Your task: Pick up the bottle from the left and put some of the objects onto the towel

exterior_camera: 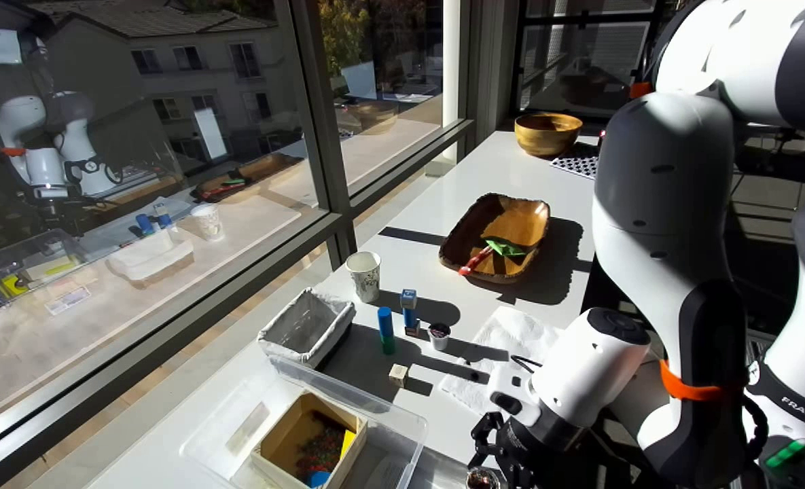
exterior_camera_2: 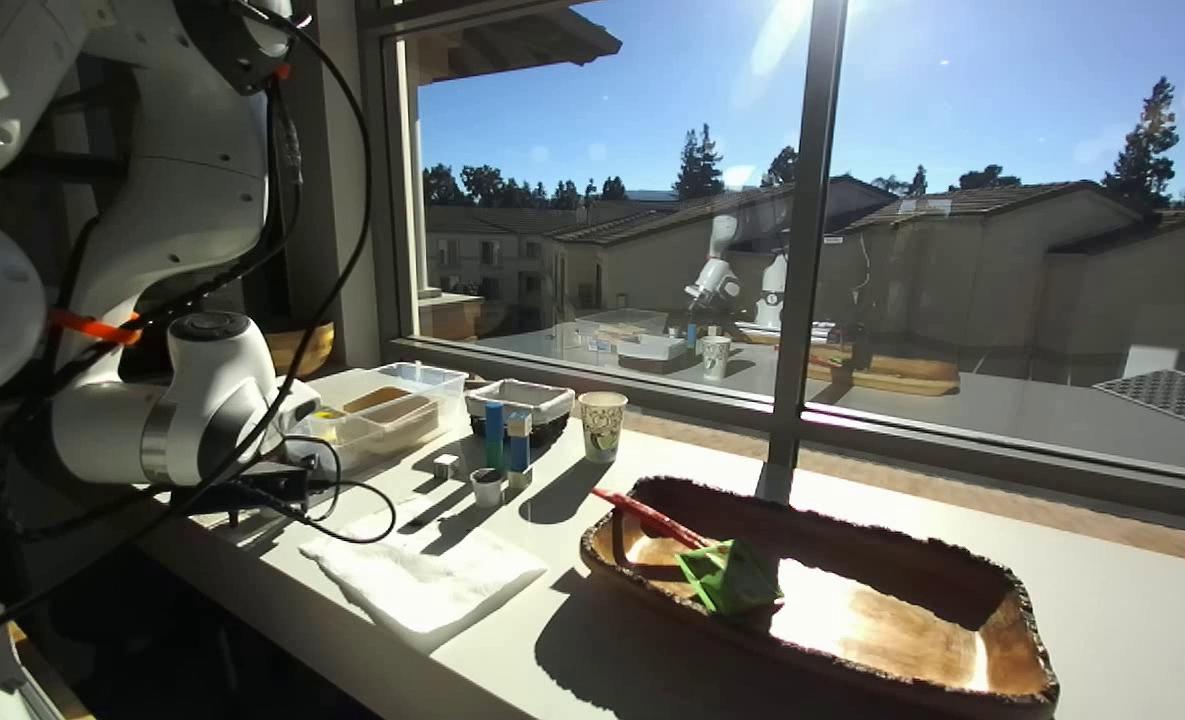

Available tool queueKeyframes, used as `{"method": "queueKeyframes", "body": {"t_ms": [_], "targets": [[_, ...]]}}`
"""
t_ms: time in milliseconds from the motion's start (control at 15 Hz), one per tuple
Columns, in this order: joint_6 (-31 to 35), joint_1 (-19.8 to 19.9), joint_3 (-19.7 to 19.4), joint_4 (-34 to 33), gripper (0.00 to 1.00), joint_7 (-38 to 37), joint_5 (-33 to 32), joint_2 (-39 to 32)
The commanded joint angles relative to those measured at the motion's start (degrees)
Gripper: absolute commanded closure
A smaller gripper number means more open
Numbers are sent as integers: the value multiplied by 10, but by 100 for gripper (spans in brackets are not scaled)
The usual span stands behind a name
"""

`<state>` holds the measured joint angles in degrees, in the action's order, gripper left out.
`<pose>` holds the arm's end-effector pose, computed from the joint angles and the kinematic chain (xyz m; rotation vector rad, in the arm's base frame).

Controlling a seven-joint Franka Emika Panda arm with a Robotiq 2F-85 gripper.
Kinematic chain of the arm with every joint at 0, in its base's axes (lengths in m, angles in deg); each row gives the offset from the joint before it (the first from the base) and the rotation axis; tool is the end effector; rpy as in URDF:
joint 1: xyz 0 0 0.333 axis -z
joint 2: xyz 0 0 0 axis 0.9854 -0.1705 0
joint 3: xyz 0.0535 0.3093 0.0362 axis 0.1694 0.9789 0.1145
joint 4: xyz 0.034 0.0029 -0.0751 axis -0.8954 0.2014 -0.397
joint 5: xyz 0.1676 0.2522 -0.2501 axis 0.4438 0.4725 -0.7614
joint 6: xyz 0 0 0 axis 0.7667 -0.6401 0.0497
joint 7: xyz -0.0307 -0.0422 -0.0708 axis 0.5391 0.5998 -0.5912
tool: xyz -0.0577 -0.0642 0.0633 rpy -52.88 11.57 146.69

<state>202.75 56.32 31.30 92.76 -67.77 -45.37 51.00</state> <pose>0.3142 0.2353 0.1144 -2.5468 -1.2483 -0.6684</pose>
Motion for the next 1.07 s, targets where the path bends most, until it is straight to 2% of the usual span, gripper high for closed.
{"method": "queueKeyframes", "body": {"t_ms": [0,267,467,867,1000], "targets": [[28,12,10,-10,13,13,20,-22],[37,17,10,-12,10,13,22,-27],[46,21,10,-14,15,12,22,-33],[57,24,10,-17,13,11,23,-38],[63,26,11,-18,16,10,23,-41]]}}
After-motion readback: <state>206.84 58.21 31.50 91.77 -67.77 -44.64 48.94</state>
